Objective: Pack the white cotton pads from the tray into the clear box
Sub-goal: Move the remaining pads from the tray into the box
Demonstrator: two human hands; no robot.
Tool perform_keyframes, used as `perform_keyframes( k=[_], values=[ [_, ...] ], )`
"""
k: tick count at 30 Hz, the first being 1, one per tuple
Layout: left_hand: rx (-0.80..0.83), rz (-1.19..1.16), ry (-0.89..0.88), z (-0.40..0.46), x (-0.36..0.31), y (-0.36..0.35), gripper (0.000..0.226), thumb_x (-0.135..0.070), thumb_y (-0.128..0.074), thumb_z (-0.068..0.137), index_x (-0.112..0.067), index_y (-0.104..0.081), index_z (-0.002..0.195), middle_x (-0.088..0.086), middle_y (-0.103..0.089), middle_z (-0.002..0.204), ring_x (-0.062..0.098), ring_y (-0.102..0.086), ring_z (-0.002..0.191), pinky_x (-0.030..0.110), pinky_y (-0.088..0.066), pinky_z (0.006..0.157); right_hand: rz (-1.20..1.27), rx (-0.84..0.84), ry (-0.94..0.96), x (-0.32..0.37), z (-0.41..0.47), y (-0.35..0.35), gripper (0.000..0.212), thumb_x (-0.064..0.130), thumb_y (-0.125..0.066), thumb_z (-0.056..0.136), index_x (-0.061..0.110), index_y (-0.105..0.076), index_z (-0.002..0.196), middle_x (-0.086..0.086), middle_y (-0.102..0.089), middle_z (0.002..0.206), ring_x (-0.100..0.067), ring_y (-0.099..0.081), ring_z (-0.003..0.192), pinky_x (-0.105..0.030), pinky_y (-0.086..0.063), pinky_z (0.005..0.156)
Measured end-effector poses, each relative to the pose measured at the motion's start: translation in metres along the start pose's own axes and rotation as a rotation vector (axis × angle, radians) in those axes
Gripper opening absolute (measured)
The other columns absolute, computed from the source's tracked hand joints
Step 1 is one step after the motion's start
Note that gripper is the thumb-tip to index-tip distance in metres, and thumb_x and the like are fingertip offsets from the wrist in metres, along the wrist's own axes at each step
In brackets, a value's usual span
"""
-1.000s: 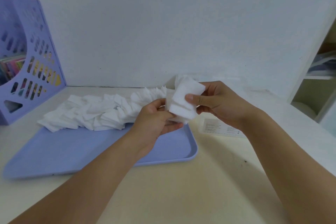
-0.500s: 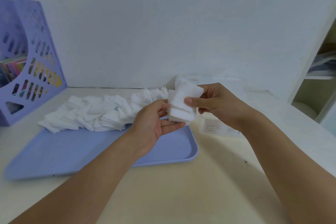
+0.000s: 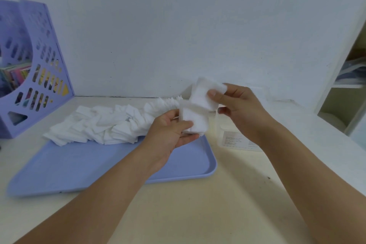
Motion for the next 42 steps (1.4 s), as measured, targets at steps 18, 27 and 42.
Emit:
perform_keyframes(
  k=[18,27,42],
  values=[
    [0.01,-0.06,0.001,0.0,-0.003,-0.003,0.036,0.006,-0.047,0.097,-0.01,-0.064,0.125,0.014,-0.073,0.118,0.03,-0.072,0.107,0.038,-0.061,0.088,-0.136,0.082,-0.102,-0.006,-0.004,-0.009,0.013,0.004,-0.082,0.081,0.006,-0.073,0.091,-0.011,-0.071,0.089,-0.024,-0.071,0.082,-0.048,-0.062,0.084],
    [-0.077,-0.075,0.017,-0.002,-0.002,0.0,0.032,-0.029,-0.056,0.102,-0.009,-0.064,0.126,0.009,-0.072,0.122,0.032,-0.071,0.11,0.049,-0.057,0.096,-0.601,0.145,0.161,-0.001,-0.007,-0.022,0.051,0.015,-0.087,0.078,0.036,-0.067,0.12,0.012,-0.061,0.113,0.001,-0.057,0.084,-0.012,-0.048,0.07],
    [-0.17,-0.255,0.101,-0.002,-0.001,0.007,0.027,-0.024,-0.056,0.101,-0.01,-0.067,0.122,0.009,-0.074,0.113,0.025,-0.074,0.093,0.043,-0.059,0.088,-0.536,0.139,0.181,0.001,-0.01,-0.031,0.054,0.009,-0.09,0.072,0.032,-0.062,0.113,0.002,-0.059,0.106,-0.007,-0.06,0.087,-0.021,-0.055,0.072]
  ],
)
Point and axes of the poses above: each hand's wrist, its own z-axis towards the middle knuckle, its own y-axis out of the back of the hand, x = y × z, the point moved 5 cm from there along z, towards the middle knuckle
